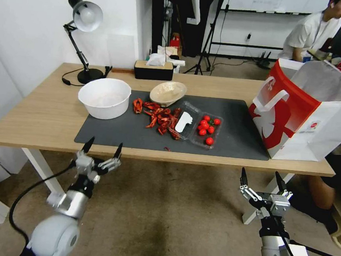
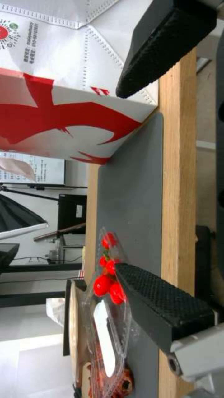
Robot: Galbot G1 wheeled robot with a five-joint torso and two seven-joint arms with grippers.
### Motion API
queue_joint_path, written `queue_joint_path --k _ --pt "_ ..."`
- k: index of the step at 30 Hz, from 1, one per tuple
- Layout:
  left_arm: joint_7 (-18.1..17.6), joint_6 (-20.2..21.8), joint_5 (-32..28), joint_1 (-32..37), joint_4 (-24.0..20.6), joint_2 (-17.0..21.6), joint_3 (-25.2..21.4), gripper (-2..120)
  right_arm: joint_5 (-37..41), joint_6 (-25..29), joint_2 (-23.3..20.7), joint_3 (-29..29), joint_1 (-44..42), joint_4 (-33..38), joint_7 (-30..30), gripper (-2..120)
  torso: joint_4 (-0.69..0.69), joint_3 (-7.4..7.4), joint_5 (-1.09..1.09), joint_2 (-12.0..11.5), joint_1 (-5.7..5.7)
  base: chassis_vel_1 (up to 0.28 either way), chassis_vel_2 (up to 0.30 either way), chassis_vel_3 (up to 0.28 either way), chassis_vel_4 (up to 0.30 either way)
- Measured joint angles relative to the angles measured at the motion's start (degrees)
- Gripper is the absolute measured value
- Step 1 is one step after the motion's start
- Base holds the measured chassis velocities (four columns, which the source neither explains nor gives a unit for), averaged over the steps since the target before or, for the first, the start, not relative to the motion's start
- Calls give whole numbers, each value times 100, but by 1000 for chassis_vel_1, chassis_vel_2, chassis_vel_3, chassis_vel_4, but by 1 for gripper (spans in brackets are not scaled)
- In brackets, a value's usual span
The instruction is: Pick up the trash from the table and place it into the takeout bag.
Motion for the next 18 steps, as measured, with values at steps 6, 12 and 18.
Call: queue_joint_path --k 6,12,18 --pt "118 248 -301 -298 -31 307 162 100 25 -1 -175 -304 337 -108 30 100 2 0 0 0 0 0 0 0 0" --pt "339 561 -874 -868 83 685 438 100 62 -59 -326 -515 599 -207 57 100 -2 0 -2 0 0 0 0 0 0" --pt "445 654 -1278 -1553 391 925 825 100 69 -83 -331 -511 587 -207 60 100 3 1 1 0 0 0 0 0 0"
